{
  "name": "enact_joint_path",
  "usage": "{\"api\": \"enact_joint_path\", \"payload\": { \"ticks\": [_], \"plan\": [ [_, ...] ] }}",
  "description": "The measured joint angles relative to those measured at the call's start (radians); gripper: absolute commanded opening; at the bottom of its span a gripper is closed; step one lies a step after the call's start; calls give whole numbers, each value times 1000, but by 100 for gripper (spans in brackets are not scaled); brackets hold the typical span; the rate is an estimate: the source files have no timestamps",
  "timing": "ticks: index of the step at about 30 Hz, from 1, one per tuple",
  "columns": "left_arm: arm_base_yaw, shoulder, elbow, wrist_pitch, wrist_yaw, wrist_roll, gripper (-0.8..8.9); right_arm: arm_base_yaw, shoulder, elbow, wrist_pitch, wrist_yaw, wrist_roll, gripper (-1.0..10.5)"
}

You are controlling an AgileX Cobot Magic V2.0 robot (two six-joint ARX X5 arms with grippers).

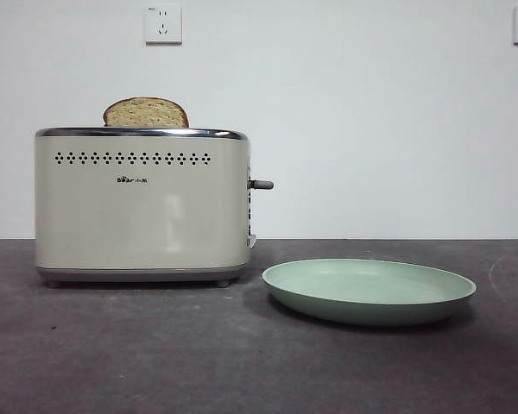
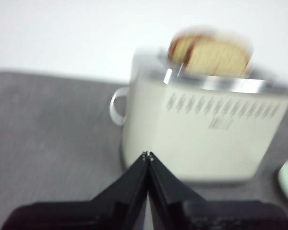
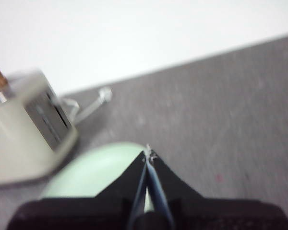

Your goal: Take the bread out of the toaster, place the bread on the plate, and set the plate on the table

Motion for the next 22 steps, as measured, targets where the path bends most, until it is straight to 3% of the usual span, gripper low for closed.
{"api": "enact_joint_path", "payload": {
  "ticks": [5,10,15,22],
  "plan": [
    [0,66,148,-83,45,-41,-6,0,134,153,-16,-69,18,-12],
    [0,185,303,-171,161,-42,-7,0,321,338,-154,-188,13,-12],
    [0,320,489,-308,274,-6,-7,0,506,562,-375,-323,-60,-12],
    [0,455,701,-557,371,127,-7,0,653,829,-702,-365,-198,-11]
  ]
}}
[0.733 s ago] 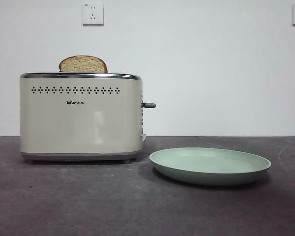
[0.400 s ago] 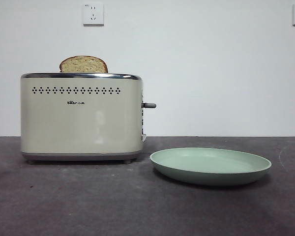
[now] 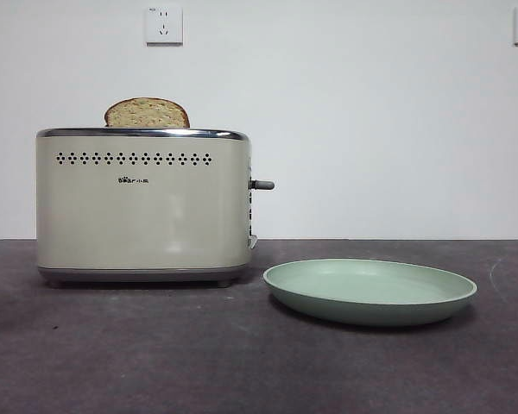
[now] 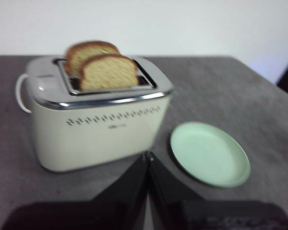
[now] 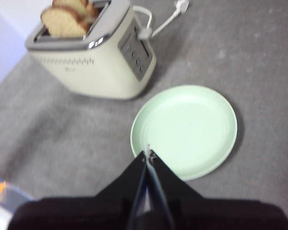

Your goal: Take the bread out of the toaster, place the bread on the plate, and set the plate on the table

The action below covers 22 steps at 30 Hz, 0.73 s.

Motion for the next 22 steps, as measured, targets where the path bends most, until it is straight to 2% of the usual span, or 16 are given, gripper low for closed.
{"api": "enact_joint_path", "payload": {
  "ticks": [3,5,6,9,10,12,18,22],
  "plan": [
    [0,28,53,-68,21,43,-2,0,17,50,-73,0,-43,-4],
    [0,40,73,-80,22,56,38,0,18,55,-81,0,-58,56],
    [0,44,77,-80,22,61,117,0,18,55,-85,0,-61,120],
    [0,51,79,-82,21,65,559,0,20,55,-104,1,-66,464],
    [0,53,79,-84,21,66,641,0,20,55,-113,3,-67,599],
    [0,54,79,-88,22,69,636,0,23,55,-126,3,-67,667],
    [0,55,79,-86,21,84,636,0,27,55,-135,3,-69,662],
    [0,81,80,-32,22,120,635,0,27,55,-135,3,-68,661]
  ]
}}
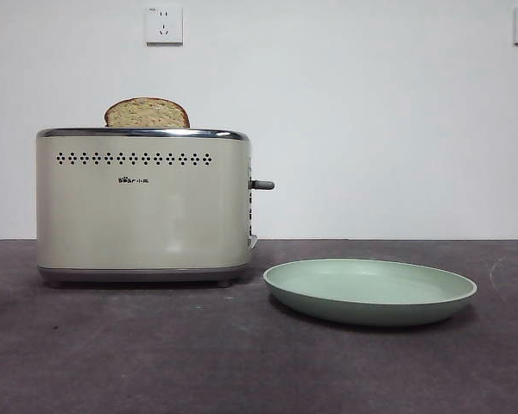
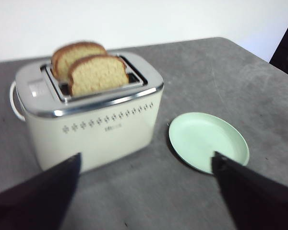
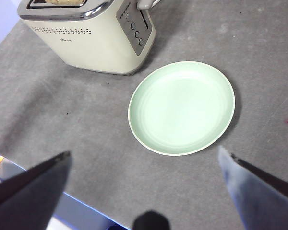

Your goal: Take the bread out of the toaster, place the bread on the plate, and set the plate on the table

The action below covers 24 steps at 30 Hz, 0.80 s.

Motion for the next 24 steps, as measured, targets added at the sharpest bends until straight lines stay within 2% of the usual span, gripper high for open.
{"api": "enact_joint_path", "payload": {
  "ticks": [8,16,24],
  "plan": [
    [-6,182,0,246,52,67,634,0,22,0,0,0,-10,662],
    [-42,486,1,568,54,132,633,0,54,0,0,0,-16,661],
    [-66,768,94,741,50,167,624,0,76,0,0,0,-20,661]
  ]
}}
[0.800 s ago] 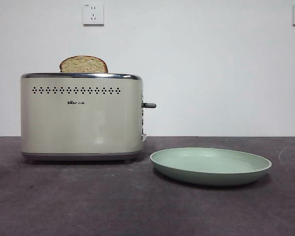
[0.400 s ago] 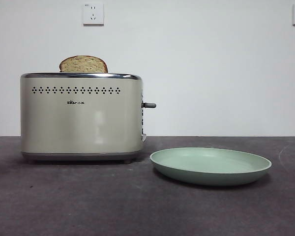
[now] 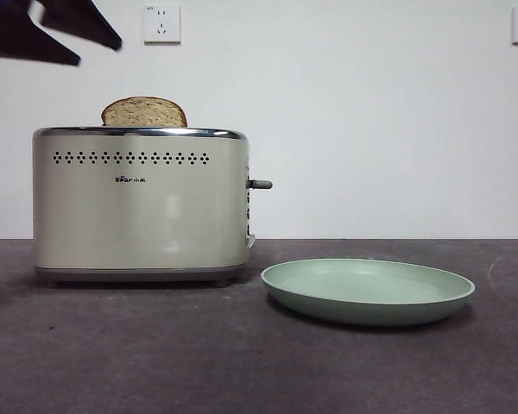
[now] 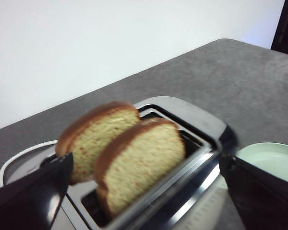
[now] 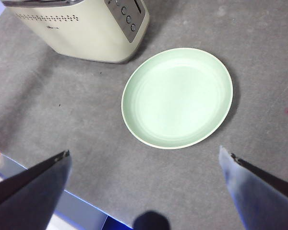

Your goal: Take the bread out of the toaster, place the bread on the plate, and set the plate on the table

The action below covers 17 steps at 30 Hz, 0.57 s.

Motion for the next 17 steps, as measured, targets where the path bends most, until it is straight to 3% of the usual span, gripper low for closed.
{"api": "enact_joint_path", "payload": {
  "ticks": [11,17],
  "plan": [
    [-60,248,148,-4,-3,40,599,0,17,0,0,0,0,661],
    [-99,256,149,-17,-45,51,213,0,17,0,1,0,0,661]
  ]
}}
